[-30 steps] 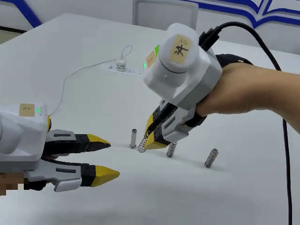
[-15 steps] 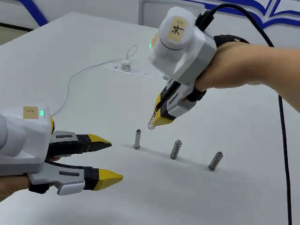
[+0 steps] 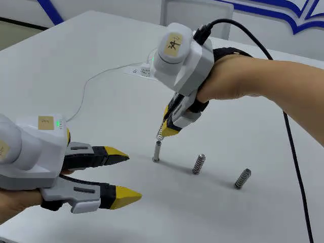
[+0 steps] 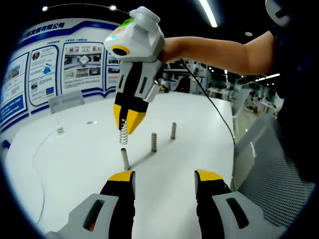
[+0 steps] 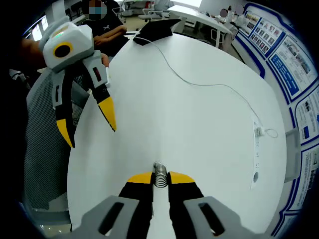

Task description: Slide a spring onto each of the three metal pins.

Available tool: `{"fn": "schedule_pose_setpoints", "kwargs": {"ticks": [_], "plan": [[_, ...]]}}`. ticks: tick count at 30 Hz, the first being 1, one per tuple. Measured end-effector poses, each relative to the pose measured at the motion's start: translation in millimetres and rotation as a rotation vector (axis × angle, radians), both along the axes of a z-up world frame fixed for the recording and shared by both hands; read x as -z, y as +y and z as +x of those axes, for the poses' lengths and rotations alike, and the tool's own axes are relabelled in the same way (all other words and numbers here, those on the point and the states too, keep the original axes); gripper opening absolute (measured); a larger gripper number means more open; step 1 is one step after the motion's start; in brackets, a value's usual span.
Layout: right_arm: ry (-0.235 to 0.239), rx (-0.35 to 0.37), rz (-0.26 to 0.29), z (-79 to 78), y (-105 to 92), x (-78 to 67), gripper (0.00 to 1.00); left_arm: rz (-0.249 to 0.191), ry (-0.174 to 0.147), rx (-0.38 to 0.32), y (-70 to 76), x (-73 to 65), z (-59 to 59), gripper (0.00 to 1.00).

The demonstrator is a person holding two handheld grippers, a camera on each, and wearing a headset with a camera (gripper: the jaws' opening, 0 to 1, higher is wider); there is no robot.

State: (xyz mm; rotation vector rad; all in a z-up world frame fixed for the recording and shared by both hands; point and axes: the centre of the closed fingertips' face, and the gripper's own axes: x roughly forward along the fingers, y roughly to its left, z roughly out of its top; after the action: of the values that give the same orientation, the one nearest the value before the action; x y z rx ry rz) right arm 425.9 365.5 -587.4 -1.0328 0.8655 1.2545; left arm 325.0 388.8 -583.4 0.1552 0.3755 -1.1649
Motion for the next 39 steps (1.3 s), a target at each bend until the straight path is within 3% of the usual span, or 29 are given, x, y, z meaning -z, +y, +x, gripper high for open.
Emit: {"fn": "schedule_pose_setpoints", "kwargs": {"ticks": [14, 26, 39], "plan": [[0.033, 0.006, -0.028, 0.1, 1.3, 14.8, 0.12, -0.004, 0.005, 0.001, -0.3, 2.8, 1.5, 0.48], [0.057, 0.010, -0.086, 0.3, 1.2, 37.4, 0.12, -0.003, 0.007, -0.006, 0.7, 3.9, 2.3, 0.48], [0.090, 0.017, -0.094, -5.3, 4.0, 57.0, 0.12, 0.000, 0.012, -0.010, 1.7, 5.0, 3.4, 0.48]]}}
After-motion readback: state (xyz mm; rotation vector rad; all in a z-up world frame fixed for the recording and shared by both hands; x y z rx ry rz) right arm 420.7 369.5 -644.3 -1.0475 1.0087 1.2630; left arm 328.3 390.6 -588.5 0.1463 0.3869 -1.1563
